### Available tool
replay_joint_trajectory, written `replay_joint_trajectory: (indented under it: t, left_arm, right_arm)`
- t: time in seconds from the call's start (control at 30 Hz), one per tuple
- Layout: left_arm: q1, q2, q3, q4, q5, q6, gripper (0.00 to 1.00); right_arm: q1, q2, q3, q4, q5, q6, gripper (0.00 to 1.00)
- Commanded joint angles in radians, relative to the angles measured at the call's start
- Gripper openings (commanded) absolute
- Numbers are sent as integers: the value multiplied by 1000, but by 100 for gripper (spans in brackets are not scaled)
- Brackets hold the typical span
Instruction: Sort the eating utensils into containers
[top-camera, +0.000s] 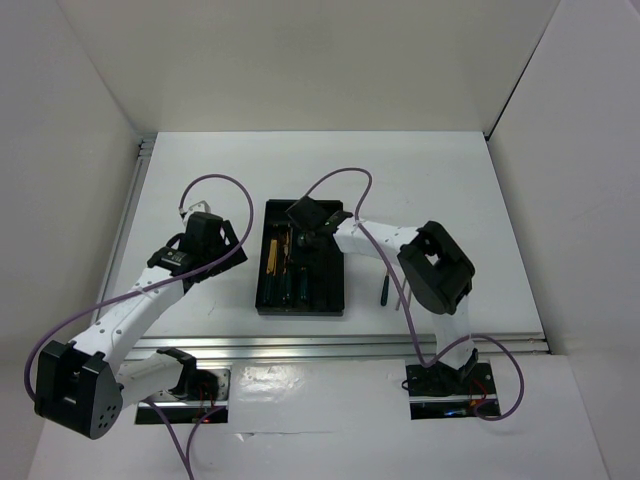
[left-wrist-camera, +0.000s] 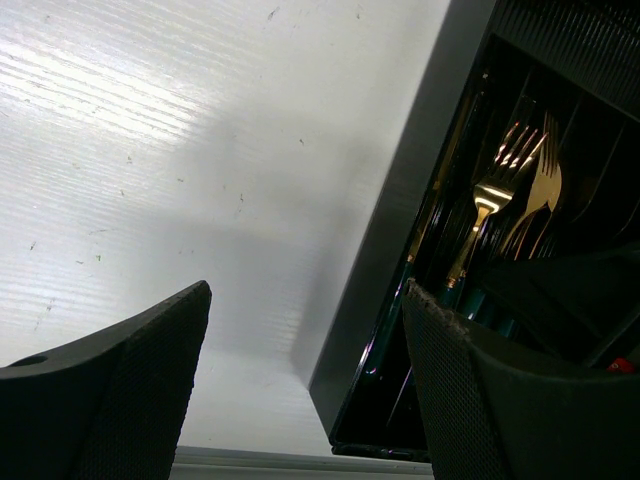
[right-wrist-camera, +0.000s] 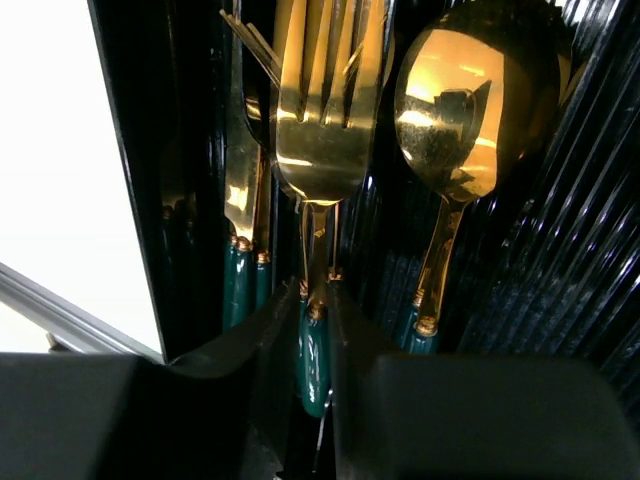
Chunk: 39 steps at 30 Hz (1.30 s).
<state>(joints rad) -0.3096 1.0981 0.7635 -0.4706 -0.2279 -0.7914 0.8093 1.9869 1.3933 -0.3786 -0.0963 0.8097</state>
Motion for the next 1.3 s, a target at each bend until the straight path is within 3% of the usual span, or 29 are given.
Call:
replay_joint_trajectory:
  t: [0.0, 0.1, 0.27, 0.57, 0.87, 1.1, 1.27]
  left_arm:
    - [6, 0, -7, 16, -10, -11, 83]
    - [6, 0, -7, 16, -10, -11, 83]
    - [6, 0, 2, 16, -10, -11, 83]
    - [6, 9, 2, 26, -1, -11, 83]
    - [6, 51, 11, 26, 9, -11, 83]
    - [6, 60, 22, 26, 9, -11, 83]
    - [6, 71, 40, 26, 9, -11, 83]
  right_arm:
    - [2, -7, 33, -3, -11, -6, 28]
    - [2, -7, 55, -35, -11, -27, 40]
    - [2, -25, 99, -69, -22, -55, 52]
    - [-41, -164, 128, -180, 90, -105, 53]
    - [-225, -427, -103, -275, 270, -104, 50]
    - [-298, -436, -302, -330, 283, -60, 52]
    - [-340, -416, -346, -364, 293, -38, 52]
